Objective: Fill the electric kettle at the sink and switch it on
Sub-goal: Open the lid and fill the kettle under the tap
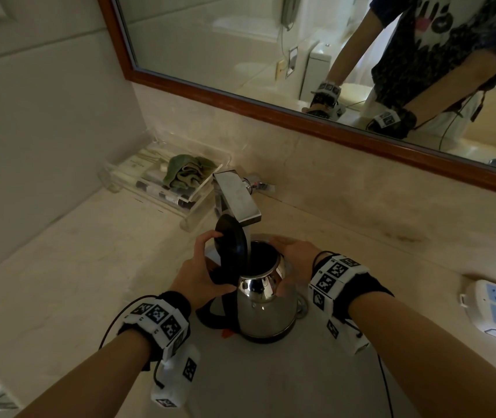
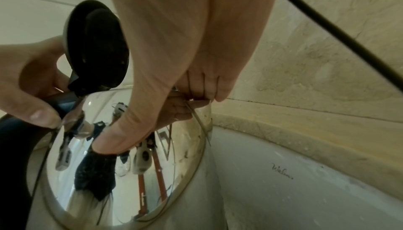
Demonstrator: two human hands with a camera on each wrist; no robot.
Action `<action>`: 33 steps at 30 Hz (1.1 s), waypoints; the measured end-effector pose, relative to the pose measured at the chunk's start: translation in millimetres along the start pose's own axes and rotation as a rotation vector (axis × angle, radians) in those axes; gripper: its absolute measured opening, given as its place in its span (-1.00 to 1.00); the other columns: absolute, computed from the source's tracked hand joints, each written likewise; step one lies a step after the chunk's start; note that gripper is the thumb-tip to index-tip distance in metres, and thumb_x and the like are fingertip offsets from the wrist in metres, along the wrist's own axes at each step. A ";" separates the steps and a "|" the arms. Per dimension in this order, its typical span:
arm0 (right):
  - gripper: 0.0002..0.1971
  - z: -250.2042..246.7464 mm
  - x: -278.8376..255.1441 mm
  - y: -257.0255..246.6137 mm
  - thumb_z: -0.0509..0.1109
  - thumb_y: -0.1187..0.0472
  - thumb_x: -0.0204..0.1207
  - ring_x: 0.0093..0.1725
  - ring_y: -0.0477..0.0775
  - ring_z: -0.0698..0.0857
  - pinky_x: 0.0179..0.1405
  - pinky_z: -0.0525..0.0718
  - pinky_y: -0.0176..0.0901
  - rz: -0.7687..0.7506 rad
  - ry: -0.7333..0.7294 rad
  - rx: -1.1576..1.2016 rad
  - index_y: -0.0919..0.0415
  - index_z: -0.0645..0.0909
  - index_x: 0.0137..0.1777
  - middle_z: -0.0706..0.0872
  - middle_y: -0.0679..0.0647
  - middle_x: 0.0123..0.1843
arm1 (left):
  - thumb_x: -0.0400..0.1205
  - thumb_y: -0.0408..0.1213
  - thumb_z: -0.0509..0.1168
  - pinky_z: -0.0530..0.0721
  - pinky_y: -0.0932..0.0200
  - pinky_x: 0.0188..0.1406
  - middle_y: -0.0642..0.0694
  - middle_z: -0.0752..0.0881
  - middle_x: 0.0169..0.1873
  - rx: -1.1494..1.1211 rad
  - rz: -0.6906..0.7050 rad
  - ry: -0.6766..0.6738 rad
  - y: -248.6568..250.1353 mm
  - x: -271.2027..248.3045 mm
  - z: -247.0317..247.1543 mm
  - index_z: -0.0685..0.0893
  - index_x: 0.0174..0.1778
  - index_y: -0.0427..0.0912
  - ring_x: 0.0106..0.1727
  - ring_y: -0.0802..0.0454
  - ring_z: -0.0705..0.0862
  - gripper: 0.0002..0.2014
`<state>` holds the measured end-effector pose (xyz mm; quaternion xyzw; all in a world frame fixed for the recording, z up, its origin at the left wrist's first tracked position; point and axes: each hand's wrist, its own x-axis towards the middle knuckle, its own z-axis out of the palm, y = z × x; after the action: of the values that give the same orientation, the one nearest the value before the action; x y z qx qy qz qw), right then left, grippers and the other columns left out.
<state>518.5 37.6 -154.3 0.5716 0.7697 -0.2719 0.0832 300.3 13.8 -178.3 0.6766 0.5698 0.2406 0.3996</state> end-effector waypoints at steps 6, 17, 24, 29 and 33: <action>0.12 0.3 2.9 1.2 0.68 0.03 0.17 0.62 0.18 0.30 0.61 0.33 0.06 0.001 -0.020 -0.017 0.07 0.07 0.66 0.25 0.08 0.67 | 0.28 -0.44 0.55 0.57 0.37 -0.37 -0.18 0.73 -0.31 -0.010 -0.007 0.001 -0.3 -0.3 1.4 0.06 0.27 0.28 -0.27 0.01 0.72 -0.08; 0.09 -1.8 2.7 -0.4 0.66 0.06 0.21 0.63 0.18 0.29 0.61 0.30 0.00 0.009 -0.040 -0.024 0.15 0.08 0.66 0.25 0.12 0.67 | 0.27 -0.43 0.55 0.64 0.29 -0.34 -0.23 0.75 -0.28 -0.016 0.005 0.004 -4.4 0.4 2.6 0.03 0.22 0.37 -0.27 -0.01 0.74 -0.05; 0.08 -1.4 3.8 0.4 0.67 0.07 0.20 0.62 0.17 0.31 0.60 0.33 0.01 0.025 -0.042 -0.014 0.13 0.12 0.65 0.28 0.10 0.66 | 0.27 -0.41 0.55 0.68 0.22 -0.27 -0.19 0.75 -0.24 -0.018 0.011 0.004 -5.6 0.8 3.8 0.02 0.21 0.39 -0.24 0.00 0.74 -0.05; 0.07 -1.1 4.9 0.5 0.67 0.10 0.20 0.62 0.16 0.30 0.60 0.33 0.00 0.028 -0.042 -0.009 0.15 0.12 0.65 0.27 0.11 0.66 | 0.27 -0.41 0.56 0.63 0.30 -0.31 -0.08 0.71 -0.30 -0.021 0.008 0.002 -4.9 0.4 3.9 0.04 0.26 0.33 -0.28 0.07 0.70 -0.05; 0.08 0.6 6.3 1.4 0.69 0.06 0.14 0.58 0.17 0.37 0.56 0.39 0.02 0.031 -0.034 -0.011 0.10 0.17 0.63 0.35 0.10 0.62 | 0.27 -0.41 0.55 0.61 0.27 -0.25 -0.02 0.67 -0.29 -0.031 0.004 -0.004 -4.5 0.9 4.2 0.07 0.37 0.18 -0.25 0.03 0.69 -0.05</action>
<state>517.6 42.8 -158.1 0.5782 0.7608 -0.2760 0.1036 301.2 13.7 -184.5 0.6720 0.5638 0.2489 0.4106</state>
